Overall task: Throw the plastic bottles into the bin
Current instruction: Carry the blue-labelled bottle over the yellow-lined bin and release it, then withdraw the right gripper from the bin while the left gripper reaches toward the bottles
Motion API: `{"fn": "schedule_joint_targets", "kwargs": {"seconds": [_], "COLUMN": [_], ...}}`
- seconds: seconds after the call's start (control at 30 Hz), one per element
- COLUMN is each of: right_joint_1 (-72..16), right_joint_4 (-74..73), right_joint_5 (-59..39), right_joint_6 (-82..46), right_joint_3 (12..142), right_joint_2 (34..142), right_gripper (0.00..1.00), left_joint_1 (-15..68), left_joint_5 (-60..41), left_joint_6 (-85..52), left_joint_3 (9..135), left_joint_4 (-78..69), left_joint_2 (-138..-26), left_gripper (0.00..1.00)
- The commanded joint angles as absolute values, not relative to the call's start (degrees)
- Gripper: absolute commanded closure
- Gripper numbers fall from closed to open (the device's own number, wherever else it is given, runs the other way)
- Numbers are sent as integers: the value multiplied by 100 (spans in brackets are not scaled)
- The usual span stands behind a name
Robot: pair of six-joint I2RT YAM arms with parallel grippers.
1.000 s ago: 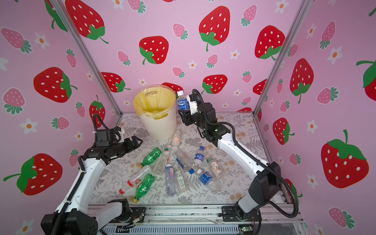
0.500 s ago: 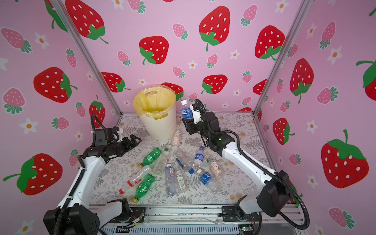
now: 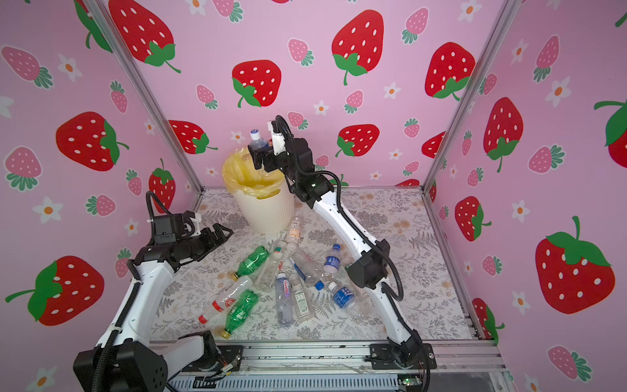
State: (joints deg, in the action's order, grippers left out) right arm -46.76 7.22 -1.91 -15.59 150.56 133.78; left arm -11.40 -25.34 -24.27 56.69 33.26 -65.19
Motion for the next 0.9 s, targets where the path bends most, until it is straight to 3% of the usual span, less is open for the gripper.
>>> {"fn": "schedule_joint_targets", "kwargs": {"seconds": [0.0,0.07,0.33,0.87], "right_joint_1": [-4682,-4684,-4684,-4350], "right_joint_4": [-62,-403,494,146], "right_joint_5": [-185,-112,-378,-238], "right_joint_6": [-1675,-1632,-1415,-1839], "right_joint_3": [13686,12914,12578,8849], "right_joint_2": [12500,11992,11393,8917], "right_gripper": [1,1,1,1], "left_joint_1": [-1200,-1221,-1266,-1284], "left_joint_5": [-2574,-2565,-2692,-2645], "left_joint_6": [-2440,-2436,-2470,-2513], "left_joint_3": [5598,5587,5544,5483], "left_joint_4": [3307,3313,3263,3274], "left_joint_2": [-6452,-6417,-6407,-6387], "left_gripper": [1,1,1,1]}}
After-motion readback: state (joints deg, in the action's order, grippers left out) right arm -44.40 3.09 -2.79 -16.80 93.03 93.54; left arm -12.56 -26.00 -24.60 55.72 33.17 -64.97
